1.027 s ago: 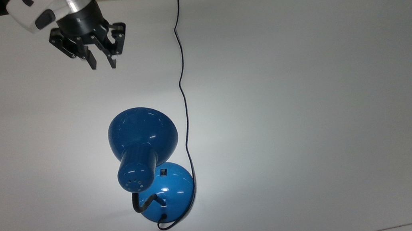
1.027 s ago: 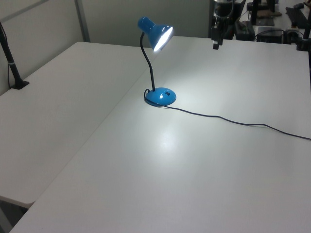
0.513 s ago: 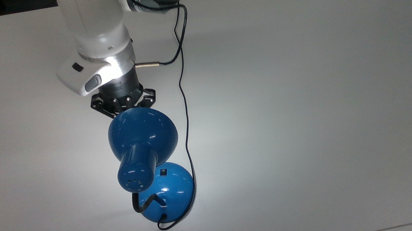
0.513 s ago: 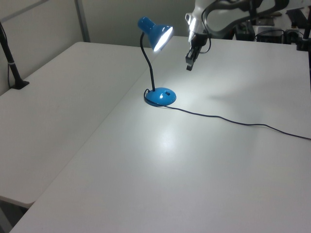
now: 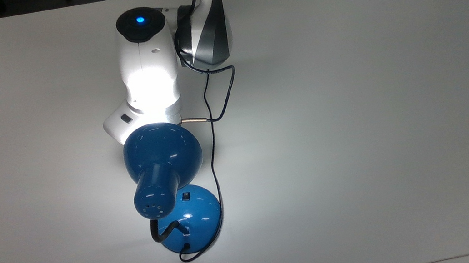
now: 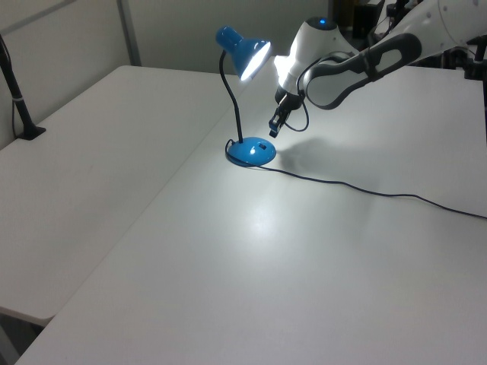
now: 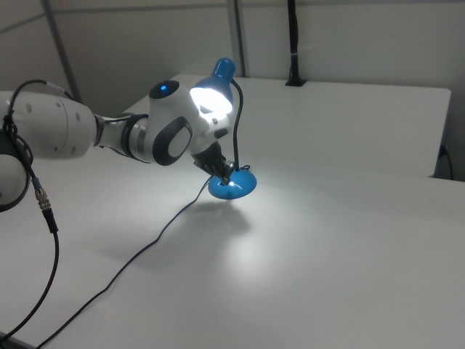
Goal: Turn off the lamp
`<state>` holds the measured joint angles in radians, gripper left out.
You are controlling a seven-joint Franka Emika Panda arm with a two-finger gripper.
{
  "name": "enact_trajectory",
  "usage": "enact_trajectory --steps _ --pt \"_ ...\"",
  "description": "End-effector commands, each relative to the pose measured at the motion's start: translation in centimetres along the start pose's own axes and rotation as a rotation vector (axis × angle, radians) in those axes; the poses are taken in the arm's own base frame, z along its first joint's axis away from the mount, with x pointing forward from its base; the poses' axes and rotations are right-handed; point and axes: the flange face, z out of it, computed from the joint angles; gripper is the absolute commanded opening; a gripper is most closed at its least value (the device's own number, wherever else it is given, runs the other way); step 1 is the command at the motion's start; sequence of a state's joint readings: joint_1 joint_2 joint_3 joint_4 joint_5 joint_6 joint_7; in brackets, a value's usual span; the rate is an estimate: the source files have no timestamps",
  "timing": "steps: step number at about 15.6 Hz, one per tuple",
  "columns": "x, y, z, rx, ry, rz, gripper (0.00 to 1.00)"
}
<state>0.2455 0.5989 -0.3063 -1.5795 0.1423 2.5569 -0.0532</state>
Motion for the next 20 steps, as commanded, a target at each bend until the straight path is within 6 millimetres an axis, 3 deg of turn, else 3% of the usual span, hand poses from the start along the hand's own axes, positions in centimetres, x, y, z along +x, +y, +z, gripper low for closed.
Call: enact_trajectory --steps 1,9,14,20 --pt "0.3 -1.1 1.3 -0.001 0.033 0.032 0.0" --pt "0.5 -1.4 1.3 0.001 0.049 0.069 0.0" --pt "0.3 -3.5 1.4 0.013 0.047 0.065 0.0" --pt "0.4 -4.2 3.0 0.005 0.043 0.091 0.0"
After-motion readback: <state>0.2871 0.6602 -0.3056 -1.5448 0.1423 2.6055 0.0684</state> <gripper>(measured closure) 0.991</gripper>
